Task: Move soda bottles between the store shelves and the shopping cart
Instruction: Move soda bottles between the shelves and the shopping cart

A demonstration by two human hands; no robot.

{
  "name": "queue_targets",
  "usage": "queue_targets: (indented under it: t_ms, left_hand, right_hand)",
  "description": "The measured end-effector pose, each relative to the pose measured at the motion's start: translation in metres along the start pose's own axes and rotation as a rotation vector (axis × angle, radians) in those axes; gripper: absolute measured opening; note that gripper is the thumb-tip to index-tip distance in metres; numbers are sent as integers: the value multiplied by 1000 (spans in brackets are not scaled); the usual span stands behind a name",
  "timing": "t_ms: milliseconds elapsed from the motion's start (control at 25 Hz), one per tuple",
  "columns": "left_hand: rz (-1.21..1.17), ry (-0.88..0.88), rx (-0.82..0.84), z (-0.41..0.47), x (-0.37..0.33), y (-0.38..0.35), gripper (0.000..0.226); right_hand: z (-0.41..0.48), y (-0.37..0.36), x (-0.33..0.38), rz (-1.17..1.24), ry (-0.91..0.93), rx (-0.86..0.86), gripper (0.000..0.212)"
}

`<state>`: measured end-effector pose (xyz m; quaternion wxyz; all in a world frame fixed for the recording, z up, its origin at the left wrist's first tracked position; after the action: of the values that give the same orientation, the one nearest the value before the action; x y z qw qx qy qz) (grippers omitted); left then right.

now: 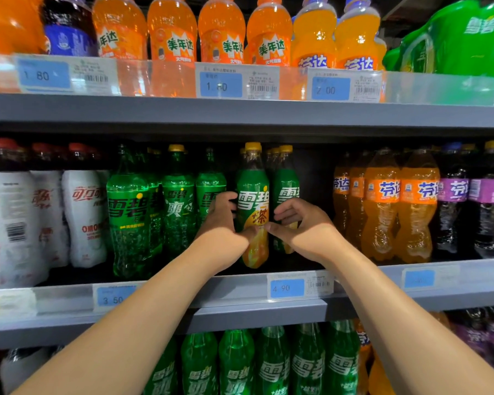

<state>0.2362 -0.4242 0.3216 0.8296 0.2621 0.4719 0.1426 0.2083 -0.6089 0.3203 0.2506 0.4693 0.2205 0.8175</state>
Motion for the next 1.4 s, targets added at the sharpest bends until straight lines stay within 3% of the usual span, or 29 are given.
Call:
queue_targets:
  t_ms: [200, 400, 600, 960, 1400]
  left_hand:
    - [147, -191, -71, -17, -11, 13, 59]
    - [355, -311, -1, -38, -20, 31, 47]
    - [282, -390, 17, -62, -9, 55, 31]
    - [201, -422, 12, -65, 3, 55, 38]
    - [165, -423, -89, -97, -1, 83, 36]
  right_hand:
    - [-5, 2, 7, 17, 32, 7, 17]
    - [-16, 10, 27, -93, 158, -39, 14]
    - [-29, -4, 65, -84, 350, -87, 20]
    - [-29, -40, 57, -159, 231, -5, 31]
    - [-64, -39, 86, -81, 344, -54, 29]
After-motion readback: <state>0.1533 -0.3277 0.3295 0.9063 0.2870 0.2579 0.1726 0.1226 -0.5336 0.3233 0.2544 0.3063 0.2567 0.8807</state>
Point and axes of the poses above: each hand's wrist, its own z-axis towards the middle knuckle, its own y-axis out of the back of the hand, x = y × z, the point moved 6 cm from there along z, towards the middle knuckle, and after that the axes turned 14 degrees about x, right-handed, at the moved point
